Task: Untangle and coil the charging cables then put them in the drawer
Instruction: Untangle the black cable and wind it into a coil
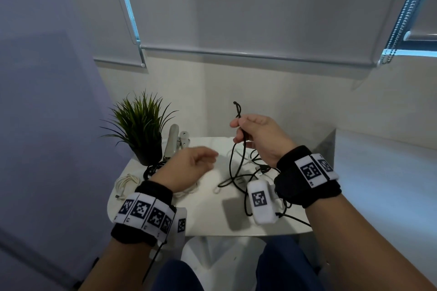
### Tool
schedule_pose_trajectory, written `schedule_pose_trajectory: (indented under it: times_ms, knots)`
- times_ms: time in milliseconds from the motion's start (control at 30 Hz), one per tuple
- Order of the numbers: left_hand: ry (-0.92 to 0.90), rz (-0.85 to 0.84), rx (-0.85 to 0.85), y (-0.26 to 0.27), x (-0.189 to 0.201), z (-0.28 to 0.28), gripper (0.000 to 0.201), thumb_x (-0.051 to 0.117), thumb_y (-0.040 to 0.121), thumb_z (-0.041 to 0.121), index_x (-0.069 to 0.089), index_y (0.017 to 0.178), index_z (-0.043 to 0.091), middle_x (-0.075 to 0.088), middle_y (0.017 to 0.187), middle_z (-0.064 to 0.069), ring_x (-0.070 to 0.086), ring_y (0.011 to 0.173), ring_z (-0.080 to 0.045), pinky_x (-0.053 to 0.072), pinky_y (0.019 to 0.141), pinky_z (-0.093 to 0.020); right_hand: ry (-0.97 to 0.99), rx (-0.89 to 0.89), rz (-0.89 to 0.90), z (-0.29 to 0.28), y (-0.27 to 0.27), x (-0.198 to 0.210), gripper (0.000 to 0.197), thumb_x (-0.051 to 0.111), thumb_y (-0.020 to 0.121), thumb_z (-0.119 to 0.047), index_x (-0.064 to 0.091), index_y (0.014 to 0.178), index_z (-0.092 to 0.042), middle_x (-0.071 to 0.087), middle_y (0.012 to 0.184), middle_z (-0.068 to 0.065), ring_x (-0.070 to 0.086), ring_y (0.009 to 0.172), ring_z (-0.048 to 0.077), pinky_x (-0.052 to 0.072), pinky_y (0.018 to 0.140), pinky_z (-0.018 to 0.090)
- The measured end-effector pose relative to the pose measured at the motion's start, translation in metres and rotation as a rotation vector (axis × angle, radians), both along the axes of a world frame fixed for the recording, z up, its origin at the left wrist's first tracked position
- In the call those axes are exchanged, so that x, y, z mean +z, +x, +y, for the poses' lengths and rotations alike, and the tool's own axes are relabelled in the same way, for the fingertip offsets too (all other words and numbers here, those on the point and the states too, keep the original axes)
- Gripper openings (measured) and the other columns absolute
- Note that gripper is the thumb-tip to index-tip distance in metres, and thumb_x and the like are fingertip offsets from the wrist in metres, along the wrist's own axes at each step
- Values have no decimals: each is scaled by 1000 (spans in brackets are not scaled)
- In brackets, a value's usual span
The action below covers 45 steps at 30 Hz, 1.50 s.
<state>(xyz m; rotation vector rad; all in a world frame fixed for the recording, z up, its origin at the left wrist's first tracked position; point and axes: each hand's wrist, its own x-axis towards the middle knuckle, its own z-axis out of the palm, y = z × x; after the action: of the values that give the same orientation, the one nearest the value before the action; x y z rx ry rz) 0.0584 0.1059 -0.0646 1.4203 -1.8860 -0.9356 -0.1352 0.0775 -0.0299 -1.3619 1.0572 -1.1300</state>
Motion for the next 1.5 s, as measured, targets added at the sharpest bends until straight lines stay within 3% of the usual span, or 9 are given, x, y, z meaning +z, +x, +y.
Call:
schedule_pose_trajectory:
  times_ms: [267, 400, 533, 667, 800, 1000, 1167, 1400, 1500]
  knots:
    - [-515, -47, 244, -7, 23, -34, 61, 66, 87, 24, 36, 140, 31, 25, 149, -4, 21, 139, -19, 22, 111, -33, -130, 240, 260, 20, -8, -2, 28, 45, 99, -15, 64, 80, -23, 59, 73, 0, 52, 76, 12, 35, 69, 23]
    - [-475, 2, 206, -7, 29, -40, 11, 56, 93, 19, 63, 100, 15, 59, 109, -3, 56, 101, -27, 45, 86, -37, -179, 77, 105, 14, -13, 2, 30, 44, 98, -11, 62, 77, -23, 57, 69, -5, 51, 69, 9, 37, 67, 24]
    - [-293, 93, 163, -1, 23, -28, 16, 49, 96, 15, 62, 86, 15, 69, 83, -7, 66, 75, -13, 46, 70, -26, -209, -193, 16, 2, -26, 6, 32, 46, 97, -12, 64, 74, -25, 51, 52, -18, 41, 61, 10, 36, 60, 20]
    - [-217, 269, 173, -2, 10, -16, 17, 43, 99, 16, 58, 92, 20, 70, 87, -10, 68, 74, -13, 47, 76, -28, -192, -314, 43, -5, -28, 1, 30, 49, 96, -11, 65, 74, -23, 51, 45, -20, 42, 58, 4, 34, 60, 20]
    - [-163, 406, 191, -11, 10, -7, 14, 41, 100, 16, 49, 89, 16, 73, 84, -8, 69, 74, -17, 48, 76, -31, -76, -334, 62, -6, -26, -7, 24, 50, 94, -12, 67, 77, -18, 50, 58, 1, 48, 53, 12, 41, 54, 22]
    - [-158, 421, 233, -14, 11, -6, 13, 66, 86, 17, 67, 74, 20, 64, 73, 1, 59, 92, -20, 41, 96, -40, 8, -303, -51, -3, -19, -21, 6, 54, 93, -14, 53, 88, -16, 68, 85, 12, 68, 77, 22, 54, 74, 36]
    - [-79, 392, 160, -27, 6, 3, 15, 71, 79, 1, 71, 73, 14, 69, 74, 1, 62, 70, -5, 49, 75, -18, 34, -159, 20, 3, -11, -15, 29, 53, 92, -42, 69, 88, -18, 73, 95, 1, 68, 90, 15, 50, 78, 32]
    - [-11, 281, 38, -31, -2, 5, 9, 77, 75, 6, 74, 76, 15, 70, 79, -17, 58, 73, -21, 50, 76, -37, -4, -99, -49, 7, -3, -11, 19, 72, 78, 0, 61, 85, -14, 69, 70, 3, 66, 67, 12, 47, 66, 24]
    - [-71, 291, 52, -28, 1, 5, 6, 68, 84, 11, 73, 85, 14, 71, 81, -6, 59, 76, -12, 49, 79, -31, 9, -77, -89, 9, -7, -11, 18, 67, 78, 7, 62, 84, -9, 68, 68, 9, 67, 58, 13, 49, 63, 23]
